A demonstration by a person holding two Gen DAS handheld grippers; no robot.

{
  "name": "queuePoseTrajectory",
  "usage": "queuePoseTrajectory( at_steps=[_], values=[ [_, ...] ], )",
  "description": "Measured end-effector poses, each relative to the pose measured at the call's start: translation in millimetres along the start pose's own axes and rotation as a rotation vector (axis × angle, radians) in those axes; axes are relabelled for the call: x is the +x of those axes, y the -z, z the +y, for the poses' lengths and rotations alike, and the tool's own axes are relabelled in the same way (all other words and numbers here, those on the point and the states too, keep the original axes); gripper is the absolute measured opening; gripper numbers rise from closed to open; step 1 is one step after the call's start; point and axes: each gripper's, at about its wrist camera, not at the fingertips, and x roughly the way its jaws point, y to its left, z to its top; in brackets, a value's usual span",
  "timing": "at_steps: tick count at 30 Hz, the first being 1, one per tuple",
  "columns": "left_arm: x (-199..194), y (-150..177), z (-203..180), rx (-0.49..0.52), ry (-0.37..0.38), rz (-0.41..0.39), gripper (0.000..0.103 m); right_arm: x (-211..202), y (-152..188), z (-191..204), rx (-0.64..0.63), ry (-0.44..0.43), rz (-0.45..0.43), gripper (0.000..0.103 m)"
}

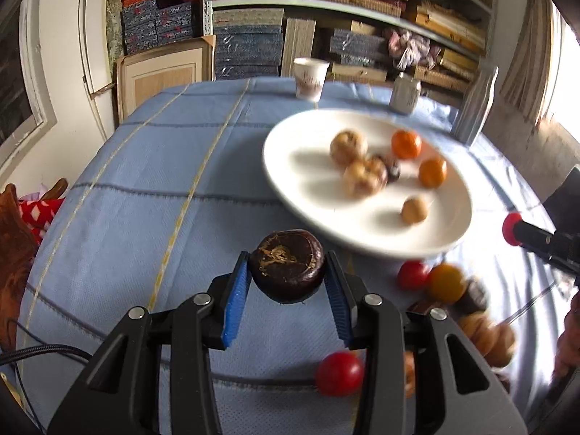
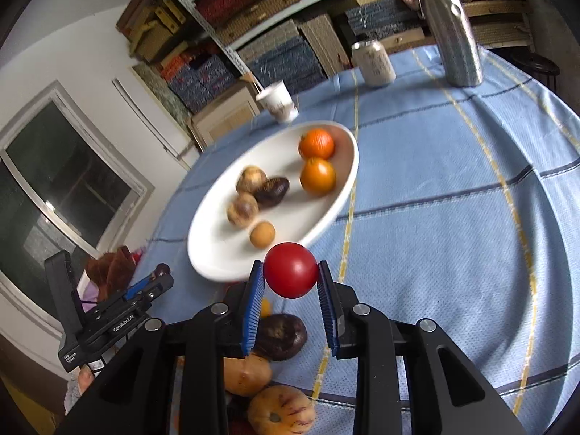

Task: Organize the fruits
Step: 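Lift the plum with the left tool while the right tool grasps a red tomato, then lower the plum and tomato onto the white plate and open both tools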

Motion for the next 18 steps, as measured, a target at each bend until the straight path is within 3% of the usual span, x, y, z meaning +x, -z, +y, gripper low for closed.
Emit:
queuePoseTrajectory(
  at_steps=[3, 7, 12, 13, 16, 18],
  values=[
    [4, -27, -10, 0.030, -0.020, 0.005, 0.040, -5, -17, 11, -0.023, 0.001, -0.020, 0.030],
    [26, -54, -22, 0.042, -0.018, 0.021, 0.040, 17, -43, 36, -0.101, 0.066, 0.015, 0.030],
    [58, -67, -27, 0.000, 0.028, 0.050, 0.040, 55, -41, 40, -0.128, 0.095, 0.051, 0.030],
    [62, -67, -28, 0.003, 0.026, 0.052, 0.044, 61, -39, 37, -0.126, 0.097, 0.056, 0.030],
    [64, -65, -27, 0.011, 0.014, 0.031, 0.081, 69, -36, 30, -0.139, 0.118, 0.039, 0.035],
    [61, -65, -25, 0.019, 0.006, 0.018, 0.085, 66, -37, 26, -0.138, 0.119, 0.024, 0.035]
  ],
)
